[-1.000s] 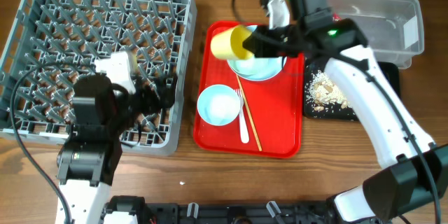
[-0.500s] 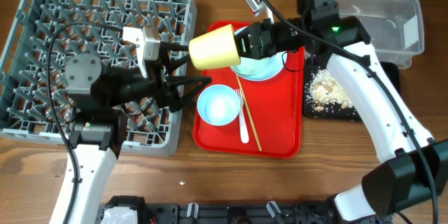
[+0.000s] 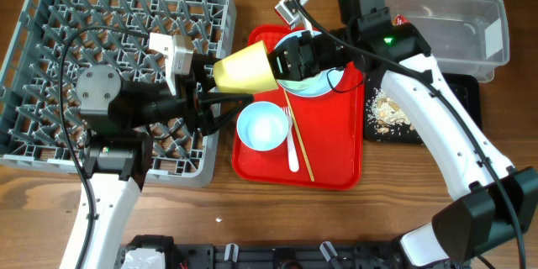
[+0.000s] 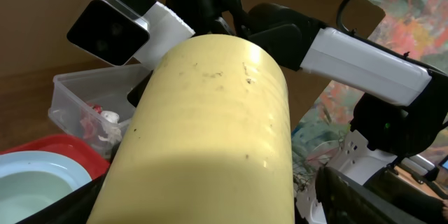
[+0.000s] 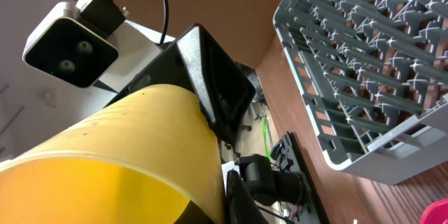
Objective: Sort waste into correct bins and load items into the dishwasher rack
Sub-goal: 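Hand the yellow cup from the right gripper to the left gripper, then place the yellow cup upside down in the dish rack with left gripper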
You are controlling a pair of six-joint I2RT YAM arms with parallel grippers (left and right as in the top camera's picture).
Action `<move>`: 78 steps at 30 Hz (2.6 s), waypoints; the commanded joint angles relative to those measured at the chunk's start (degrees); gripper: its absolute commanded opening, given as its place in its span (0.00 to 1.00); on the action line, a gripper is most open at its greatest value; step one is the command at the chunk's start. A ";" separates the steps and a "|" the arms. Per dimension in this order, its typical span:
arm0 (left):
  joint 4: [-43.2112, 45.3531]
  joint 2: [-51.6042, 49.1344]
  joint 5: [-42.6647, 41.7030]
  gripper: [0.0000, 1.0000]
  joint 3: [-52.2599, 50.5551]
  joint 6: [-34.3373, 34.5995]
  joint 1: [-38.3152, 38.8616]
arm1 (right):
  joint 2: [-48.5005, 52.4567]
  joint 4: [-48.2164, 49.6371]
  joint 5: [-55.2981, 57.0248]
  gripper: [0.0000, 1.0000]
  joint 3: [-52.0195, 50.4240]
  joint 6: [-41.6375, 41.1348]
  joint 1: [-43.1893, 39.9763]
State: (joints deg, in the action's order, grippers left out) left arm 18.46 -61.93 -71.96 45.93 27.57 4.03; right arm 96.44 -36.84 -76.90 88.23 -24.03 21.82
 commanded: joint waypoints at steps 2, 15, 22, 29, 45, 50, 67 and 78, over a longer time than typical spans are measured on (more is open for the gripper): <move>0.68 -0.11 -0.42 0.89 0.55 -0.11 -0.02 | 0.52 -0.15 -0.68 0.04 0.37 -0.42 0.13; 2.60 -0.11 1.97 0.79 0.55 -0.11 -0.02 | 0.52 -0.26 -0.70 0.04 0.37 -0.42 0.13; 2.58 -0.11 1.99 0.65 0.55 -0.15 -0.02 | 0.52 -0.26 -0.70 0.04 0.37 -0.39 0.13; 2.10 -0.11 2.62 0.61 0.52 -0.35 -0.09 | 0.52 -0.24 -0.70 0.36 0.37 -0.37 0.09; -44.85 0.42 45.51 0.04 4.11 -10.64 -16.98 | -3.56 -25.57 51.30 0.54 1.33 12.41 -12.33; -69.24 0.09 66.71 0.04 17.55 -10.67 -17.57 | -9.35 -39.15 62.36 0.57 5.11 17.18 -22.47; -73.48 -22.01 73.99 0.22 17.99 -10.86 -17.55 | -9.66 -38.86 62.31 1.00 5.09 19.37 -24.04; -70.55 -20.22 67.63 1.00 20.41 -10.84 -16.68 | -9.66 -39.10 62.31 1.00 5.09 19.39 -24.04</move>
State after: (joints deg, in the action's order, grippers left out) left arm -52.16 -87.09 0.64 63.40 16.99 -13.30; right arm 86.89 -75.83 -15.33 92.40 -5.26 -2.26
